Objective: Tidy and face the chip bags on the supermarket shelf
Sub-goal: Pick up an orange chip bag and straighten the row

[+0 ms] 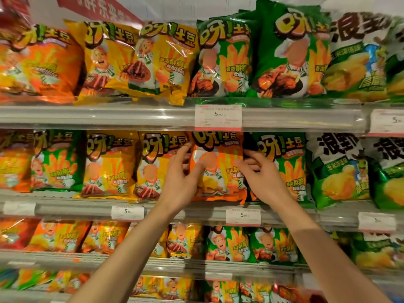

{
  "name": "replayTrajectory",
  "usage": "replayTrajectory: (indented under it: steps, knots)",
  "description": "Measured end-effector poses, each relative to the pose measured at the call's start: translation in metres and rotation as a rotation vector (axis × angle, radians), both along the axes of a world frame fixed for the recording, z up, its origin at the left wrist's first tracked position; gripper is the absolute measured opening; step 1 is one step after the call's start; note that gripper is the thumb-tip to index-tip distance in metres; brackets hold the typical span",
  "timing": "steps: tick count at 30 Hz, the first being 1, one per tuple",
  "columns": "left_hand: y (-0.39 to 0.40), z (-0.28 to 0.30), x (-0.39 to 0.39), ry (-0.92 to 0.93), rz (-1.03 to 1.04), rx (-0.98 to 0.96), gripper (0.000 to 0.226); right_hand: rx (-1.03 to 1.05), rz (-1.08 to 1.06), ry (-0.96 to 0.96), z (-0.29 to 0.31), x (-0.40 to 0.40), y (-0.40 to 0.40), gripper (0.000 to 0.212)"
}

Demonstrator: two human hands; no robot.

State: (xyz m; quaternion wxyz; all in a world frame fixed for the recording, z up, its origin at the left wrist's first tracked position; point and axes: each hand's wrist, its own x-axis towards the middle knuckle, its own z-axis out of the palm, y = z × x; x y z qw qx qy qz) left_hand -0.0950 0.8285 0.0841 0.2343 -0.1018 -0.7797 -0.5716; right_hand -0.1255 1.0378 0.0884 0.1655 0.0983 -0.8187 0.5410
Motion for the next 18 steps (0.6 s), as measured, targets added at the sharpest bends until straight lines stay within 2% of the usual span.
replayTrajectory:
  steps: [6,12,15,18]
  knots:
    - [-0.003,-0.004,0.026,-0.013,0.001,0.11,0.044,-0.107,0.13,-0.109,-0.012,0.014,-0.006,0.074]
    - [0.0,-0.023,0.049,-0.075,0.07,0.132,0.045,-0.201,0.275,-0.146,-0.03,0.026,-0.005,0.047]
    - [0.0,-0.035,0.061,-0.09,0.108,0.108,0.043,-0.218,0.314,-0.174,-0.041,0.031,-0.009,0.046]
    - [-0.008,-0.049,0.072,-0.112,0.113,0.116,0.043,-0.251,0.307,-0.193,-0.052,0.043,-0.017,0.058]
